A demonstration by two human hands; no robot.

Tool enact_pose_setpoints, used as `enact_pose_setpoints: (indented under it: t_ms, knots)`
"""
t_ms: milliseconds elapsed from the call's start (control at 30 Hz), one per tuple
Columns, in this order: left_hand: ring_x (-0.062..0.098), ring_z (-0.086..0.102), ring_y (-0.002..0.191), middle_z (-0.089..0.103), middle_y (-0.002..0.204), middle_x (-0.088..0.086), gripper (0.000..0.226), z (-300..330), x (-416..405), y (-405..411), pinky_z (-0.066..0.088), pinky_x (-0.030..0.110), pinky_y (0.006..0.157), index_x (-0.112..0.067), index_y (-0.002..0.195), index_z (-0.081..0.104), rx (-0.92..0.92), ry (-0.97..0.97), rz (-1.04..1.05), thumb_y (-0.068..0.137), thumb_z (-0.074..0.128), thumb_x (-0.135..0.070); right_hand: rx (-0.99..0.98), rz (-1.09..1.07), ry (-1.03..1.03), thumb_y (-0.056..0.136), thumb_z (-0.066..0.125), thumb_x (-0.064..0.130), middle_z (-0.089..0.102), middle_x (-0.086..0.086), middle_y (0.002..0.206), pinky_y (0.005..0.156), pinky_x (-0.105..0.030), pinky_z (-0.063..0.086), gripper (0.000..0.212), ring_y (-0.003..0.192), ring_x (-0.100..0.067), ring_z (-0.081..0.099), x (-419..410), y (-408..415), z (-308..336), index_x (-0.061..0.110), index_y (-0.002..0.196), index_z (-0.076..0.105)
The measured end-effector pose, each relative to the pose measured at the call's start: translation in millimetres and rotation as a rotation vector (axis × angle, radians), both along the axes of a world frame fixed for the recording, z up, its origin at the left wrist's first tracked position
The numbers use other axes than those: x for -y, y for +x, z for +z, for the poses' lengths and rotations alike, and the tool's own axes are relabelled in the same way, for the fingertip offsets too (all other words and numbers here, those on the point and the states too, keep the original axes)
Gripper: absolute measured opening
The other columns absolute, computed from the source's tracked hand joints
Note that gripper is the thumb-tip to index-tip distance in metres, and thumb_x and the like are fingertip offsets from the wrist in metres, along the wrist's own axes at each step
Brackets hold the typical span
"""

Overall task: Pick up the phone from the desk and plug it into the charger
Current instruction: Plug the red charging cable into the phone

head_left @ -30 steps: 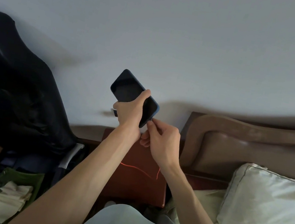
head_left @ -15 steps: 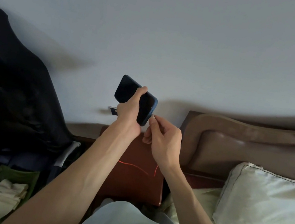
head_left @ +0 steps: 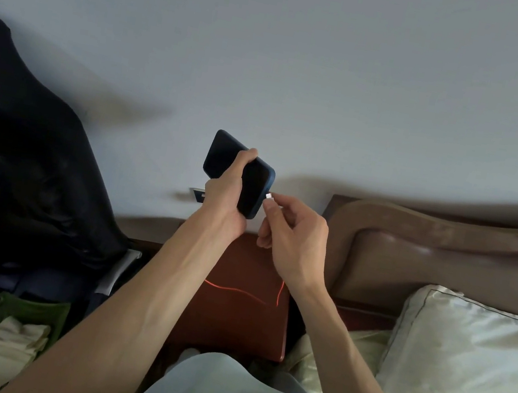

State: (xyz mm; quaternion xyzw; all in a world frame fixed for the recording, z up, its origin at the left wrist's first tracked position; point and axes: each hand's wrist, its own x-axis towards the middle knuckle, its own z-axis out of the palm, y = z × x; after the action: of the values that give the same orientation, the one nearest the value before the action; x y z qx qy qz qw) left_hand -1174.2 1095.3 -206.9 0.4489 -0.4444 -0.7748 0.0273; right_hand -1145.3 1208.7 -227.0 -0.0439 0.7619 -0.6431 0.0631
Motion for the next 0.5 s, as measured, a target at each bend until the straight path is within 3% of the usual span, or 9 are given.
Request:
enact_pose_setpoints:
  t_ms: [133, 300, 500]
  knots:
    - [0.017, 0.05, 0.056, 0.052, 0.067, 0.001, 0.037, 2.7, 5.1, -2.0, 0.043, 0.024, 0.049, -0.016, 0.081, 0.055, -0.024, 0.142, -0.062, 0.072, 0.077, -0.044, 0.05, 0.014, -0.086, 0.099, 0.059, 0.014, 0.062, -0.002, 0.053, 0.051, -0.026, 0.052, 0.019, 0.044, -0.013, 0.056, 0.7, -4.1, 3.3, 0.003, 0.107, 0.072]
    - [0.018, 0.049, 0.056, 0.05, 0.067, 0.003, 0.033, 8.7, 5.4, 1.3, 0.046, 0.027, 0.054, -0.011, 0.082, 0.054, -0.035, 0.272, -0.035, 0.081, 0.073, -0.037, 0.102, 0.021, -0.164, 0.099, 0.058, 0.011, 0.06, -0.004, 0.055, 0.049, -0.02, 0.048, 0.018, 0.043, -0.011, 0.054, 1.5, -3.5, 5.9, 0.003, 0.109, 0.071]
    - [0.018, 0.049, 0.055, 0.049, 0.069, 0.005, 0.034, 10.0, 7.9, 5.4, 0.047, 0.027, 0.051, -0.009, 0.083, 0.053, -0.038, 0.372, -0.014, 0.081, 0.073, -0.036, -0.001, -0.031, -0.021, 0.096, 0.064, 0.025, 0.048, 0.011, 0.048, 0.048, -0.013, 0.034, 0.016, 0.042, -0.003, 0.04, 6.4, -2.9, 0.4, 0.012, 0.1, 0.074]
